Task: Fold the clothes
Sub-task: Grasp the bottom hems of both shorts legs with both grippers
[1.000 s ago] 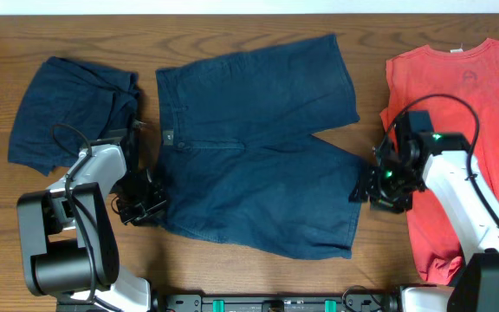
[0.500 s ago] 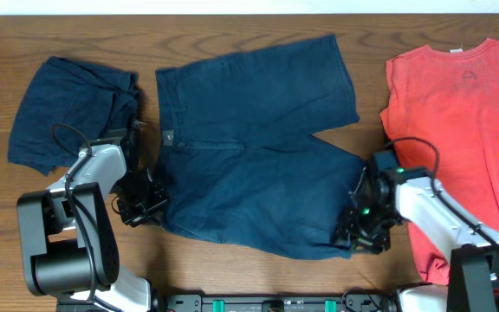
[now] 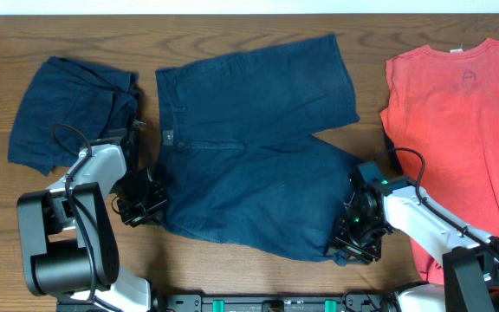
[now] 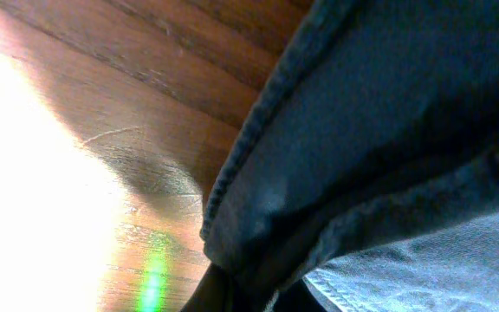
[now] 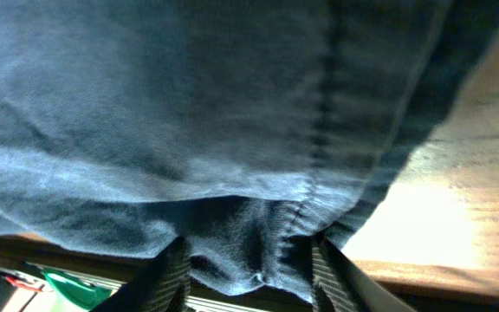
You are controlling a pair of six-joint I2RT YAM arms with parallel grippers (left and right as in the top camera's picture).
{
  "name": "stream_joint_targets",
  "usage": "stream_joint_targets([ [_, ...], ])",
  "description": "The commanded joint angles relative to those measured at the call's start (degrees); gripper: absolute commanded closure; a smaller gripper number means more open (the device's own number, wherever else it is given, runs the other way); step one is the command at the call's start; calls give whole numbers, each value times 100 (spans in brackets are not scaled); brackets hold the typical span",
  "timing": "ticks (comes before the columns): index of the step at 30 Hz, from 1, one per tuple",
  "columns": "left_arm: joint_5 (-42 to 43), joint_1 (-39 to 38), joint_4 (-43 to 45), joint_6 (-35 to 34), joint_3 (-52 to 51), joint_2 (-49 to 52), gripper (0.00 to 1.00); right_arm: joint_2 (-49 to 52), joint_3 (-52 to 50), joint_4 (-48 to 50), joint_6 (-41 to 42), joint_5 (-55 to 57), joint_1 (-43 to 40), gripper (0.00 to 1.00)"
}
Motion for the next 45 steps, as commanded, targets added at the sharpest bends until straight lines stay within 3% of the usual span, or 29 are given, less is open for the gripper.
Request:
stream_joint_targets([
  [1, -70, 13, 24, 96, -35, 136, 93, 2, -28, -57, 129, 39, 55, 52],
  [4, -87, 13, 31, 188, -35, 136, 93, -31, 7, 101, 39, 195, 9, 57],
  [9, -229, 15, 31, 225, -35, 136, 93, -63, 192, 164, 247, 1443, -352, 87],
  [11, -286, 13, 26, 225, -35, 136, 93, -63, 192, 140, 236, 1600, -551, 94],
  [14, -332, 15, -17, 227, -35, 136, 93, -63, 192, -20, 109, 1596, -852, 81],
  [20, -330, 13, -55, 227, -35, 136, 93, -111, 273, -74, -612, 1102, -1167, 68],
  [23, -328, 13, -63, 227, -35, 136, 94, -321, 376, -72, -1467, 280, -1150, 58],
  [27, -330, 13, -81, 227, -35, 136, 94, -645, 389, -575, -1602, -374, -1106, 44],
  [34, -328, 13, -76, 227, -35, 136, 93, -684, 245, -1115, -621, 179, -822, 40],
  [45, -328, 13, -57, 225, -35, 136, 93, -684, -282, -98, 608, 452, -442, 47],
])
